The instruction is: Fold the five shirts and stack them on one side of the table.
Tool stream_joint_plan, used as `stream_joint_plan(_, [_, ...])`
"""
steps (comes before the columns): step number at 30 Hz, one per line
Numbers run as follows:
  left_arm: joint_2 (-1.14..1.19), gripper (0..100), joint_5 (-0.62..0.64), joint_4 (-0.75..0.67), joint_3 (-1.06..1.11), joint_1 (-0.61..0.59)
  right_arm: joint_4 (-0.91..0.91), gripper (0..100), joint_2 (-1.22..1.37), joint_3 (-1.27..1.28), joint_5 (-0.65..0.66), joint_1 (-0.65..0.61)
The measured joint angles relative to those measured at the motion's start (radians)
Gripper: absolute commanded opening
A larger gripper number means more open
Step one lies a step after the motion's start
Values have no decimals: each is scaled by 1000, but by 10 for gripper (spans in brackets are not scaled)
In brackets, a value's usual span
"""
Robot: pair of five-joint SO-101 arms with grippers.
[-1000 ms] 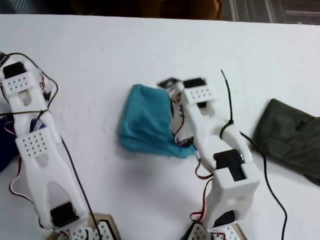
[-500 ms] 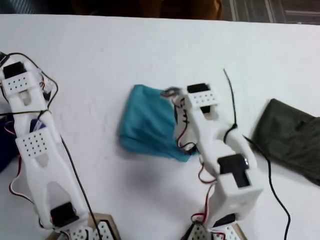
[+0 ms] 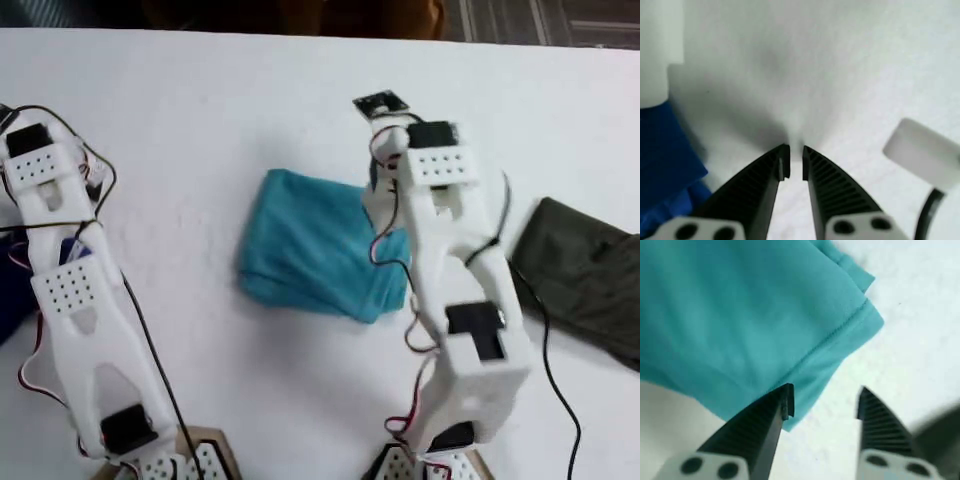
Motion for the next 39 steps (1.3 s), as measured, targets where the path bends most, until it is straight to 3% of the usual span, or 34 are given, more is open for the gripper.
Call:
stream_joint_plan(9, [0,72,0,0,0,0,-2,261,247,-210,-78,2])
stream_joint_plan(22, [0,72,0,0,0,0,-17,256,422,-264,-143,20])
stream_joint_plan(24, [0,72,0,0,0,2,-17,214,436,-275,-147,14])
stream_joint_plan(27, [0,72,0,0,0,2,-17,26,459,-279,-147,-8])
stream_joint_plan(28, [0,72,0,0,0,3,-17,7,465,-285,-147,-14])
stream_joint_plan(39, [0,72,0,0,0,3,60,21,582,-457,-180,-17])
